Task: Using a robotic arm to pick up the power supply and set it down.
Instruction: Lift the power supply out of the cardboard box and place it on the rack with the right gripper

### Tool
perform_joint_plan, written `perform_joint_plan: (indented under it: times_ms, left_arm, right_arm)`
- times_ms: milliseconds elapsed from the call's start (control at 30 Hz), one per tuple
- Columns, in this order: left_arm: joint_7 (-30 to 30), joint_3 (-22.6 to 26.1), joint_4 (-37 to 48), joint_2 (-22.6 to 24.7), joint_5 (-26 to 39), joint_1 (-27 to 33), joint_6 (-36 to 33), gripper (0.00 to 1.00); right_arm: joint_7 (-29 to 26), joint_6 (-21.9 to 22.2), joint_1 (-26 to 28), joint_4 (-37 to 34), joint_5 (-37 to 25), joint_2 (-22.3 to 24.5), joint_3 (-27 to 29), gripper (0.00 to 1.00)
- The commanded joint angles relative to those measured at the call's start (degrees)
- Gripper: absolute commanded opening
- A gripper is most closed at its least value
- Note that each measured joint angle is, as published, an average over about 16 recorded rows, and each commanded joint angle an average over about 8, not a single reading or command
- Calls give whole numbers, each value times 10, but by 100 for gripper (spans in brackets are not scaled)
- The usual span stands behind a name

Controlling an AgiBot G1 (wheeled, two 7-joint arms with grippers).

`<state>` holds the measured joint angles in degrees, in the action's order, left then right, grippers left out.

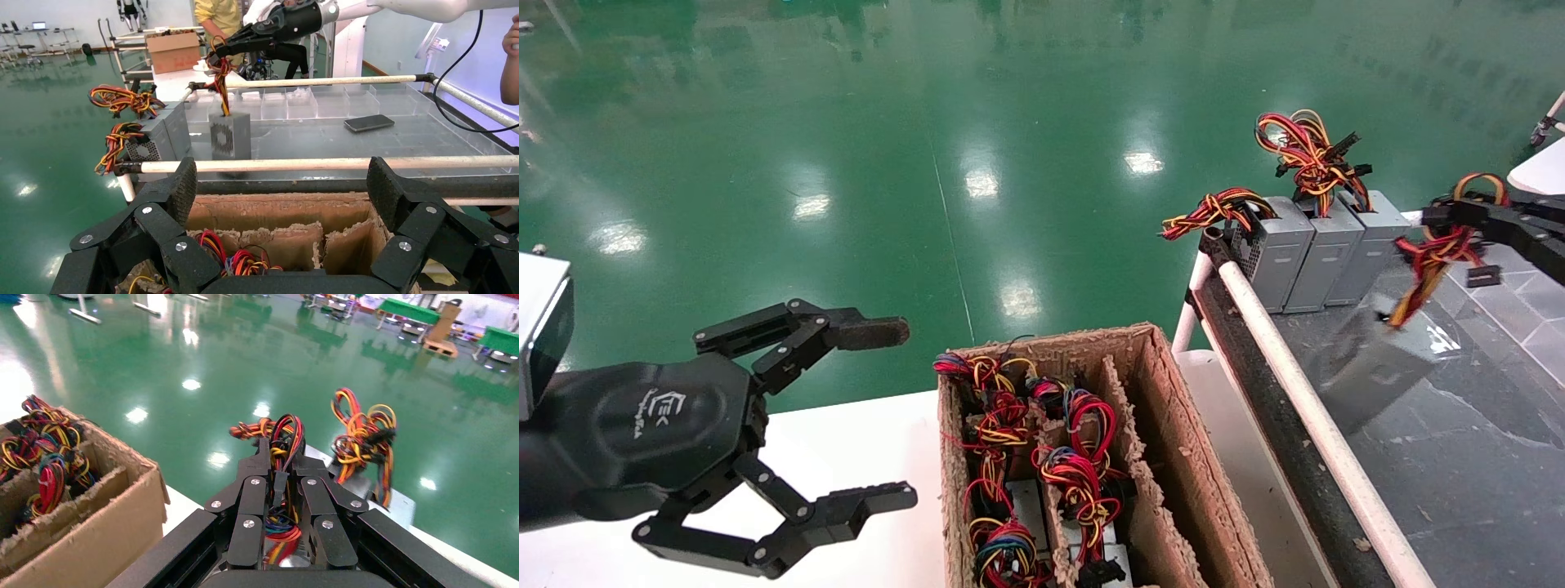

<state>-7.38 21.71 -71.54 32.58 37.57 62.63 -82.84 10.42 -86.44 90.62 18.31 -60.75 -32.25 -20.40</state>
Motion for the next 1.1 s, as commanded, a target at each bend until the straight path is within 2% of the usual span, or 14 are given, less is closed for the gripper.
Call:
perform_joint_plan:
  times_ms: [33,233,533,900,933,1100]
  left_arm:
    - [0,0,0,0,0,0,0,100]
    - [0,0,0,0,0,0,0,100]
    - [0,0,0,0,0,0,0,100]
    - [0,0,0,0,0,0,0,100]
    - [0,0,0,0,0,0,0,100]
    - [0,0,0,0,0,0,0,100]
  right_arm:
    - [3,-5,11,-15,-9,-9,-6,0]
    - [17,4,45,-46,-32,-45,-21,0]
    - [28,47,97,-93,-57,-107,-36,0]
    - [50,92,135,-135,-76,-153,-47,0]
    - [52,95,136,-138,-77,-156,-48,3]
    - [60,103,141,-152,-82,-164,-52,66]
